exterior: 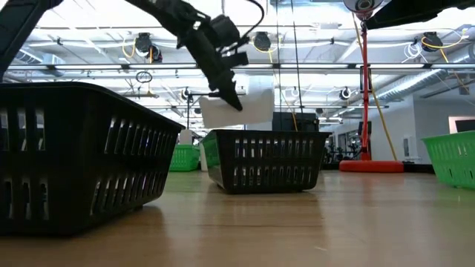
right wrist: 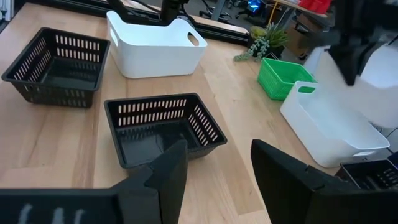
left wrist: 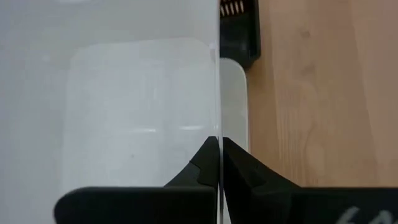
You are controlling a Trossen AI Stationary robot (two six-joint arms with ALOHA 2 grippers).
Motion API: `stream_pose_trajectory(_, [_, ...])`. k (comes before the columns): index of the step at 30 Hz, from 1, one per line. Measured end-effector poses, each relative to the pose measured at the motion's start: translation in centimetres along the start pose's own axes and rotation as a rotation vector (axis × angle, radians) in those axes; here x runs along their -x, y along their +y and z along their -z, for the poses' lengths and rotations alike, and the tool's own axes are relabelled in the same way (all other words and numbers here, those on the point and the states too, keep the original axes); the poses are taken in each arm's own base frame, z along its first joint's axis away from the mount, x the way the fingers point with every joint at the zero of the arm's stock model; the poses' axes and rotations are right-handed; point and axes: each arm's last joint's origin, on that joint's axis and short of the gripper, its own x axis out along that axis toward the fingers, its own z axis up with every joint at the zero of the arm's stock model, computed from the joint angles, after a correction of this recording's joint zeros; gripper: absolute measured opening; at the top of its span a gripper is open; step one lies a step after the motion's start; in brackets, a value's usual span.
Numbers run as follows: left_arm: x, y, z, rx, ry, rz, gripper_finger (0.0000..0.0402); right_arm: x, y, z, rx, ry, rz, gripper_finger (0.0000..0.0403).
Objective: Stack baskets by color
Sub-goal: Stack the bottom right white bin on the top white bin
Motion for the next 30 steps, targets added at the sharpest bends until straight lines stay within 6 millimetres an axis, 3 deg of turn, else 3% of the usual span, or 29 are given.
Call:
stream_pose_trajectory(10, [-2.9, -0.7, 1.1, -0.002, 0.068, 0.054, 0.0006, 0.0, 0.0, 0.0, 0.005, 0.003, 0.000, 0.0171])
stream_pose_trajectory(18, [-2.9, -0.5, 1.2, 0.018, 0.073, 0.054, 0.0020, 0.0, 0.0, 0.0, 0.005, 0.004, -0.001, 0.0171])
stream_pose_trajectory(26, [-3.8, -0.7, 1.6, 0.022, 0.077, 0.085, 0.0005, 0.0, 0.0, 0.0, 0.004, 0.004, -0.002, 0.0171])
stream_pose_trajectory(30, [-4.4, -0.7, 1.8, 0.017, 0.090, 0.080, 0.0024, 0.0, 0.0, 0.0, 0.004, 0.004, -0.002, 0.0171])
